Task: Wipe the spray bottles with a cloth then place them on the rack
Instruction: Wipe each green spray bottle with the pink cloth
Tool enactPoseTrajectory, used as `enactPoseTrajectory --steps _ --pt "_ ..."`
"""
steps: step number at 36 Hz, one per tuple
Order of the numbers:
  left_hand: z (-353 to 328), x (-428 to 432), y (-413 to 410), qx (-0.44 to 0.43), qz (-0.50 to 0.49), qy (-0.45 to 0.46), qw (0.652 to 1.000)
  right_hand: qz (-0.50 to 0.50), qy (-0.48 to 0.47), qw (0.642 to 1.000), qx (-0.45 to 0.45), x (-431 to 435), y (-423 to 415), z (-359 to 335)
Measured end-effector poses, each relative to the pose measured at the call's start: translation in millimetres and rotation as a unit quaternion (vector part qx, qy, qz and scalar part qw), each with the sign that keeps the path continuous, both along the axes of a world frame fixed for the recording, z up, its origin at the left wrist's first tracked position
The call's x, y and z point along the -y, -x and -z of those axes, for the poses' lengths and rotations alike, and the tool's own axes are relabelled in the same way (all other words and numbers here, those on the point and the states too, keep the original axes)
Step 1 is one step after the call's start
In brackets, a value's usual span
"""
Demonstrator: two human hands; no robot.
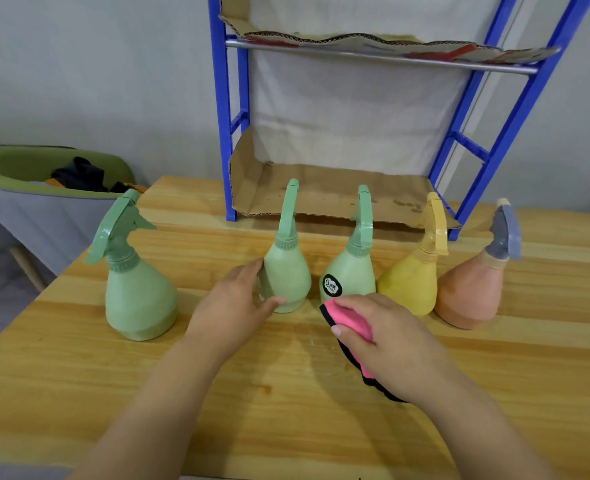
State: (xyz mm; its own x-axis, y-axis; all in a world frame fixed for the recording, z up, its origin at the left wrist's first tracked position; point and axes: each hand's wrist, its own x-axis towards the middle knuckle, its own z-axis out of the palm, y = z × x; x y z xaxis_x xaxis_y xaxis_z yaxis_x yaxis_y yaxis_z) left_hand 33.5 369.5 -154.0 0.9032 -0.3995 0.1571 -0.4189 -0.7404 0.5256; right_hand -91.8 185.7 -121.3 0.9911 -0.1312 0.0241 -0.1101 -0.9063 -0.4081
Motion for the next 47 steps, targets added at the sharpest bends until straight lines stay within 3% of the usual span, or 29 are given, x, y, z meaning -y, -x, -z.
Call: enactPoseTrajectory --steps 7,15,25,33,47 --pt "5.2 -42.5 24.1 0.006 -0.031 -0.037 0.999 -0.022 0.023 0.999 -0.029 -16.4 -7.4 -1.2" --pt "8.7 -93.9 47.0 -0.010 -0.127 0.092 0.988 -0.059 0.026 0.997 -0.035 -46.7 -19.4 3.0" --pt "-8.1 -130.0 15.3 0.081 -0.255 0.207 0.941 -0.095 0.040 0.994 -0.032 -79.6 -38.7 -6.0" --pt "-23.2 -122.9 -0.2 0.042 -0.198 0.210 0.956 -0.099 0.025 0.995 -0.017 -86.1 -41.8 -7.9" --pt "-28.8 -92.5 31.9 0.028 -0.142 0.312 0.939 -0.069 -0.034 0.997 0.006 -59.6 -17.2 -0.9"
